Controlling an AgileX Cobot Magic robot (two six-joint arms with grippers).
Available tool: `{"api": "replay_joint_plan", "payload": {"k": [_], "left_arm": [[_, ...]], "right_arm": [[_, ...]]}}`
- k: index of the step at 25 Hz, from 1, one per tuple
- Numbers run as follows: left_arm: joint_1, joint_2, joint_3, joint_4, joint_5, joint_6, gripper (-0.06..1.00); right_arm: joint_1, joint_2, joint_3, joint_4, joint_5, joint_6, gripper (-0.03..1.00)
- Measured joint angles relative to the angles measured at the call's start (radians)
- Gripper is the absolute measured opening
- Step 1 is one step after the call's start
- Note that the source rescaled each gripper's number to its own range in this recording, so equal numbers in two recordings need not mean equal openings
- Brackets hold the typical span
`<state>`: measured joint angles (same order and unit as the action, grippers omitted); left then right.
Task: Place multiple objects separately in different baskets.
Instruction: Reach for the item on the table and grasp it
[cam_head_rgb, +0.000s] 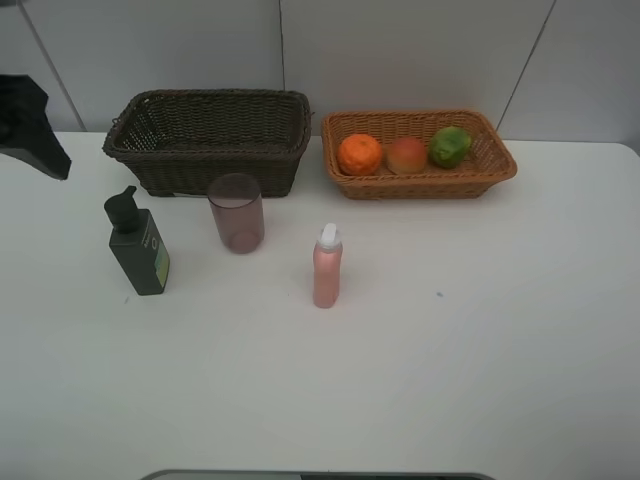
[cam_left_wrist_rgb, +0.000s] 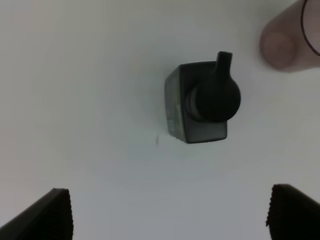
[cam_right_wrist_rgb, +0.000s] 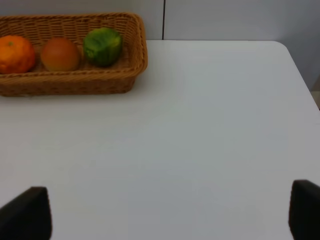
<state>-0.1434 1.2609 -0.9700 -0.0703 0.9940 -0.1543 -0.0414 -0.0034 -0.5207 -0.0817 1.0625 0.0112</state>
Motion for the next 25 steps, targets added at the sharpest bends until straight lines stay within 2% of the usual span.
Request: {"api": "replay_joint_plan", "payload": {"k": [6, 12, 19, 25], "left_arm": [[-0.099, 0.212, -0.091, 0.028, 0.006, -0.121, 1.00], [-0.129, 0.313, -0.102, 0.083, -0.015, -0.199, 1.00], [-0.129, 0.394, -0.102, 0.096, -0.089, -0.223, 1.00], [-0.168, 0.465, -0.102, 0.100, -0.188, -0.230, 1.00]], "right_arm": [[0.000, 0.000, 0.000, 0.000, 0.000, 0.000, 1.00], [0.000, 0.000, 0.000, 0.000, 0.000, 0.000, 1.00], [0.000, 0.000, 0.000, 0.000, 0.000, 0.000, 1.00], [0.000, 0.000, 0.000, 0.000, 0.000, 0.000, 1.00]]}}
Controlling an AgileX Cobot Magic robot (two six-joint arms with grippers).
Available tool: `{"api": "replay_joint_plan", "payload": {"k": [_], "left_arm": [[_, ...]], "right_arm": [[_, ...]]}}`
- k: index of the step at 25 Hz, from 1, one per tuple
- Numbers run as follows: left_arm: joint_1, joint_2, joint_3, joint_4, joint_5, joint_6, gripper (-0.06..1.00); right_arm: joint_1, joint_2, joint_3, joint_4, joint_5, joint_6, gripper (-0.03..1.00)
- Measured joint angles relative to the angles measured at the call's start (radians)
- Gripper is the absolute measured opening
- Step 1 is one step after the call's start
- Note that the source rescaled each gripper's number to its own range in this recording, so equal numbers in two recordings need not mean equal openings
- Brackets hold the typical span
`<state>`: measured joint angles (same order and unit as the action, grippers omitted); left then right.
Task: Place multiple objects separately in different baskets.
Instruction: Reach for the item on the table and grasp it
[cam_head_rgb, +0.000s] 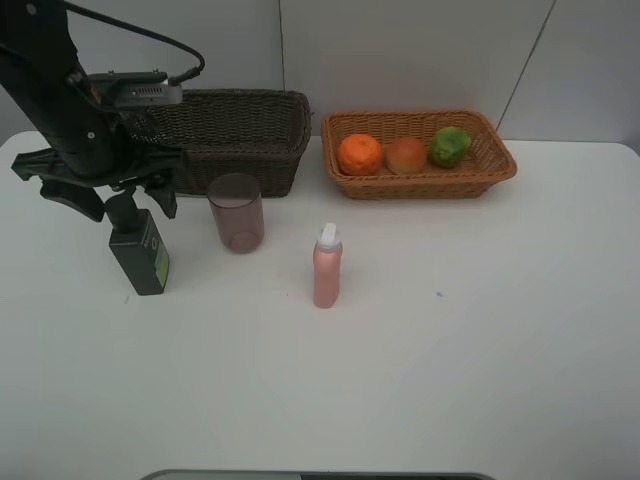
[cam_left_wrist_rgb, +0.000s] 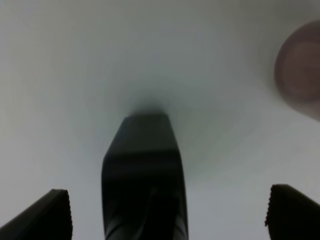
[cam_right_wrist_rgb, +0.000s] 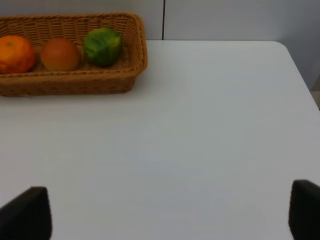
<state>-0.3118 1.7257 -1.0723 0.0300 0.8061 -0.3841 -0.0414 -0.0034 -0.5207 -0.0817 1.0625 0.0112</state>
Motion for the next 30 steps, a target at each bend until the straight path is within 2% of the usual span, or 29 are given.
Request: {"api": "replay_joint_plan", "payload": {"k": [12, 20, 22, 25, 26, 30], "left_arm": [[-0.008, 0.116, 0.000, 0.013, -0.025, -0.001, 1.00], [-0.008, 0.121, 0.000, 0.017, -0.036, -0.001, 0.98], [-0.008, 0.121, 0.000, 0.017, -0.036, -0.001, 0.89], [-0.008, 0.121, 0.000, 0.023, -0.035, -0.001, 0.53], [-0.008, 0.121, 0.000, 0.022, -0.035, -0.001, 0.45], [-0.008, 0.121, 0.000, 0.020, -0.035, -0.001, 0.47]], "right_arm": [[0.000, 0.000, 0.000, 0.000, 0.000, 0.000, 1.00], [0.000, 0.000, 0.000, 0.000, 0.000, 0.000, 1.00], [0.000, 0.000, 0.001, 0.000, 0.000, 0.000, 1.00], [0.000, 0.000, 0.001, 0.000, 0.000, 0.000, 1.00], [0.000, 0.000, 0.001, 0.000, 0.000, 0.000, 1.00], [0.000, 0.000, 0.001, 0.000, 0.000, 0.000, 1.00]]}}
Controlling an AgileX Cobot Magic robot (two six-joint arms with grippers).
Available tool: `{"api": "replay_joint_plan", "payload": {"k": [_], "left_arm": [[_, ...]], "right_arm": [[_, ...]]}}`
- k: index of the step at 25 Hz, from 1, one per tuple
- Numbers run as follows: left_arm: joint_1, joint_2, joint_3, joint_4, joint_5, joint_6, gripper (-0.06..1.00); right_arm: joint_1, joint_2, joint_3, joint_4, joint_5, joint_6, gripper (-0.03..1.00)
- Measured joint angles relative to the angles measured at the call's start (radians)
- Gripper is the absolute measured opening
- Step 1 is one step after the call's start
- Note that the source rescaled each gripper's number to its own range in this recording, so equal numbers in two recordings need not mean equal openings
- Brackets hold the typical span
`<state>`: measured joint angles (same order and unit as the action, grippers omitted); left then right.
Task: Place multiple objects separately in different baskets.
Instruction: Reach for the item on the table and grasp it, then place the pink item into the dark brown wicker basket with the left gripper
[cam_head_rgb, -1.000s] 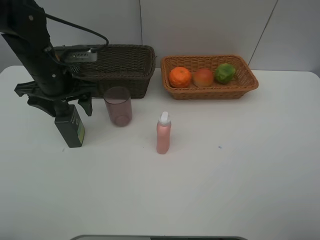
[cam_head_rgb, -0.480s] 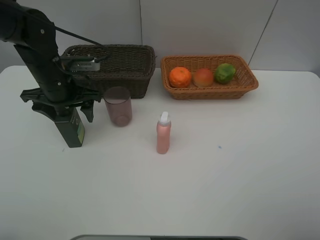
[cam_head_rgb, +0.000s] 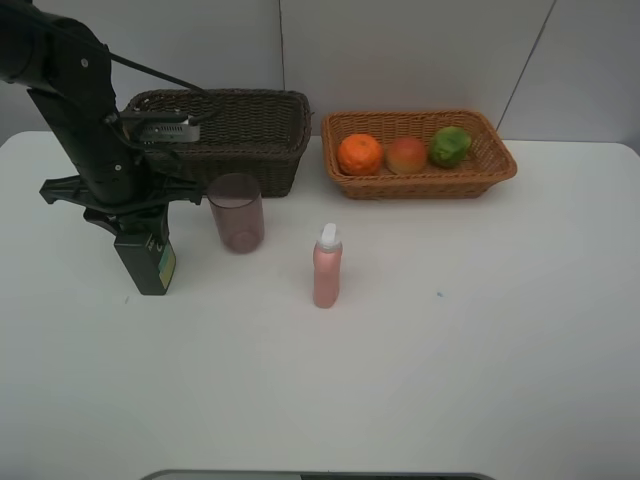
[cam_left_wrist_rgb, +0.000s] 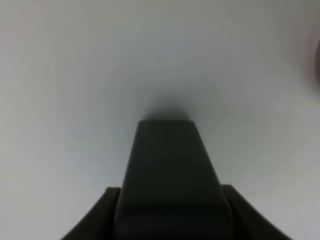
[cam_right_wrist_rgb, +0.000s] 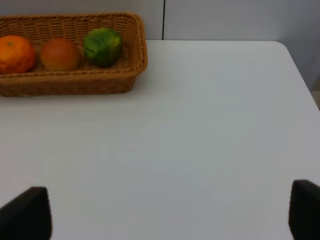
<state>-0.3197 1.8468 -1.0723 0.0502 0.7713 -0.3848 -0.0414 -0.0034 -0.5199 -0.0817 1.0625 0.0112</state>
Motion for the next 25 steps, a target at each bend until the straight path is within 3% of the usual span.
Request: {"api": "replay_joint_plan", "payload": {"k": [15, 20, 25], "left_arm": [[0.000, -0.016, -0.012, 0.000, 0.012, 0.000, 0.47], [0.000, -0.081, -0.096, 0.018, 0.068, 0.000, 0.47], [0.000, -0.109, -0.268, 0.074, 0.167, 0.000, 0.47]], "right_arm": [[0.000, 0.000, 0.000, 0.000, 0.000, 0.000, 1.00], [0.000, 0.000, 0.000, 0.000, 0.000, 0.000, 1.00], [0.000, 0.000, 0.000, 0.000, 0.000, 0.000, 1.00]]}}
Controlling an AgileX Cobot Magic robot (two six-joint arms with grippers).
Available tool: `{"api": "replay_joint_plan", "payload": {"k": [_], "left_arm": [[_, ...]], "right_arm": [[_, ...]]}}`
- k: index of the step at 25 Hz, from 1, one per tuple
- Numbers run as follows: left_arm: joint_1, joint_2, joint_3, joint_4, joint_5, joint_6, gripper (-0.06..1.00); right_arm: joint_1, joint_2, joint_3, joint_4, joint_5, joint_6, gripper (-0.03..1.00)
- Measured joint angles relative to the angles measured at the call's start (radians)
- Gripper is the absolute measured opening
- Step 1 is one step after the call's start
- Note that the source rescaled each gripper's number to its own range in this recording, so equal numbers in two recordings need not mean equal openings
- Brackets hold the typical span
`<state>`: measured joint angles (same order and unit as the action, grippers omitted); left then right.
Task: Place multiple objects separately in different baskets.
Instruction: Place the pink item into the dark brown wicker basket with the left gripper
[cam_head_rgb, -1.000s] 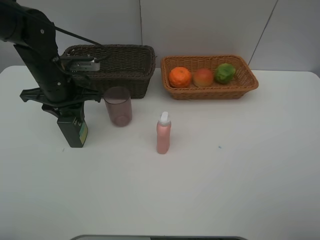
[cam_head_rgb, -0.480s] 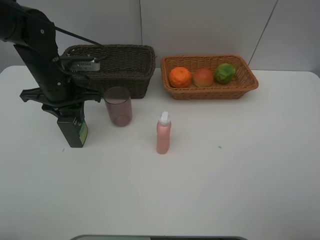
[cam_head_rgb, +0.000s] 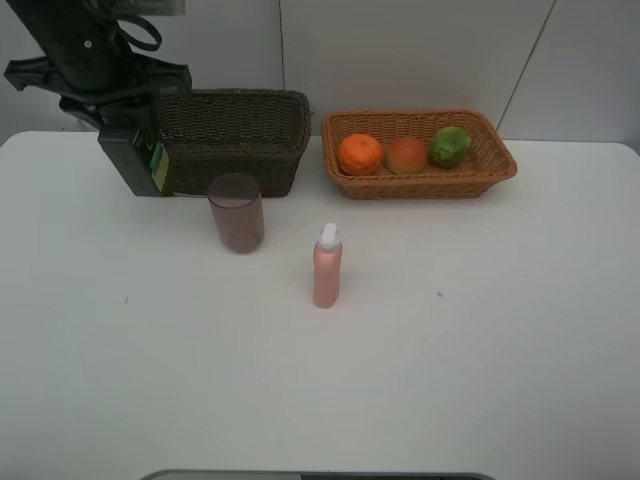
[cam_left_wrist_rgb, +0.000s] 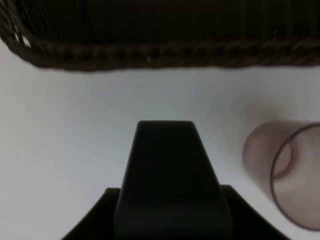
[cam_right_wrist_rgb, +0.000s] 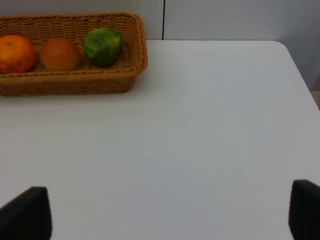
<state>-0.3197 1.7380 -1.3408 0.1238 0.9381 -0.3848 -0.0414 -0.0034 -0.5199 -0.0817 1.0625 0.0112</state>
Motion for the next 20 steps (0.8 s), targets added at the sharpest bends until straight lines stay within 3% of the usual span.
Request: {"api": "replay_joint_plan", "payload": {"k": [9, 15, 20], "left_arm": [[0.018, 0.124, -0.348, 0.104, 0.011, 0.009, 0.47], [0.040, 0.279, -0.412, 0.193, -0.095, 0.010, 0.47], [0.046, 0.367, -0.414, 0.209, -0.183, 0.011, 0.47]], "right_arm": [[0.000, 0.000, 0.000, -0.001, 0.000, 0.000, 1.00], [0.000, 0.000, 0.000, -0.001, 0.000, 0.000, 1.00], [0.000, 0.000, 0.000, -0.001, 0.000, 0.000, 1.00]]}}
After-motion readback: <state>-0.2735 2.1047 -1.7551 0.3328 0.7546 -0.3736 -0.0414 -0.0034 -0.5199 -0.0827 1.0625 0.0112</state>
